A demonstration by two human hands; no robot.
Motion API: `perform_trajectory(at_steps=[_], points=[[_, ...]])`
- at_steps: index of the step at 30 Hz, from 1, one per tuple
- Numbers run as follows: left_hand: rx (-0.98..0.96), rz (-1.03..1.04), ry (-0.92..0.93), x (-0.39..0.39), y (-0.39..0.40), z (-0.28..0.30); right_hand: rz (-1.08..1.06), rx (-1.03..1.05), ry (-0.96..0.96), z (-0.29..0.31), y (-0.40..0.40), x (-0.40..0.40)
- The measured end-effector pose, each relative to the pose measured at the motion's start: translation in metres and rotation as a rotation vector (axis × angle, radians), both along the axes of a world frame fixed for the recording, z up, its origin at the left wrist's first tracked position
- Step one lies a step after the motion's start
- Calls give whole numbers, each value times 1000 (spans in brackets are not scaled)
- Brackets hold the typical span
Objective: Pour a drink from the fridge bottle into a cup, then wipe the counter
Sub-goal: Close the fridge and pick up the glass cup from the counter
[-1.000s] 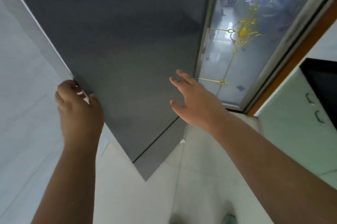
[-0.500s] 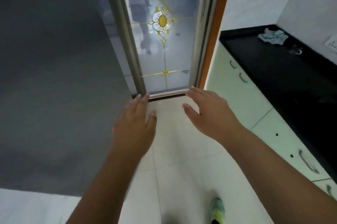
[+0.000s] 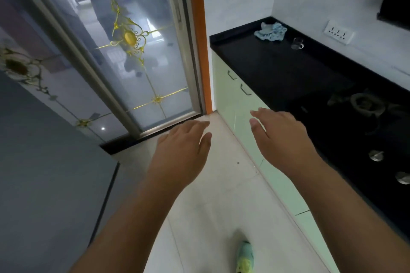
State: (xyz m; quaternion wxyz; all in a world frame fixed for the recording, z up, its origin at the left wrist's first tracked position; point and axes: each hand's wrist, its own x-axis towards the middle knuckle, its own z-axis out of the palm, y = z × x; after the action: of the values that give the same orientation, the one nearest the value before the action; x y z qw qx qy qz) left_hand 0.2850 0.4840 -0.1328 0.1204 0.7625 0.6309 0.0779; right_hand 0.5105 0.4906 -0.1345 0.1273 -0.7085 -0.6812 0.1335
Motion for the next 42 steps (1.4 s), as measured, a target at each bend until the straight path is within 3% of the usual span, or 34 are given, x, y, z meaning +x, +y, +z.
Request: perform_trajectory(at_steps=[13, 19, 29, 34, 42], points=[[-102, -28, 36, 37, 124, -20, -32, -127, 28, -22, 105, 47], [-145, -113, -19, 24, 224, -27, -112, -170, 25, -34, 186, 36], [-138, -362, 74, 2, 409, -20, -350, -169, 84, -34, 319, 5], [-127, -358, -24, 26, 476, -23, -435, -182, 109, -44, 367, 20], [-181, -492, 152, 97, 588, -44, -487, -174, 157, -76, 468, 85]])
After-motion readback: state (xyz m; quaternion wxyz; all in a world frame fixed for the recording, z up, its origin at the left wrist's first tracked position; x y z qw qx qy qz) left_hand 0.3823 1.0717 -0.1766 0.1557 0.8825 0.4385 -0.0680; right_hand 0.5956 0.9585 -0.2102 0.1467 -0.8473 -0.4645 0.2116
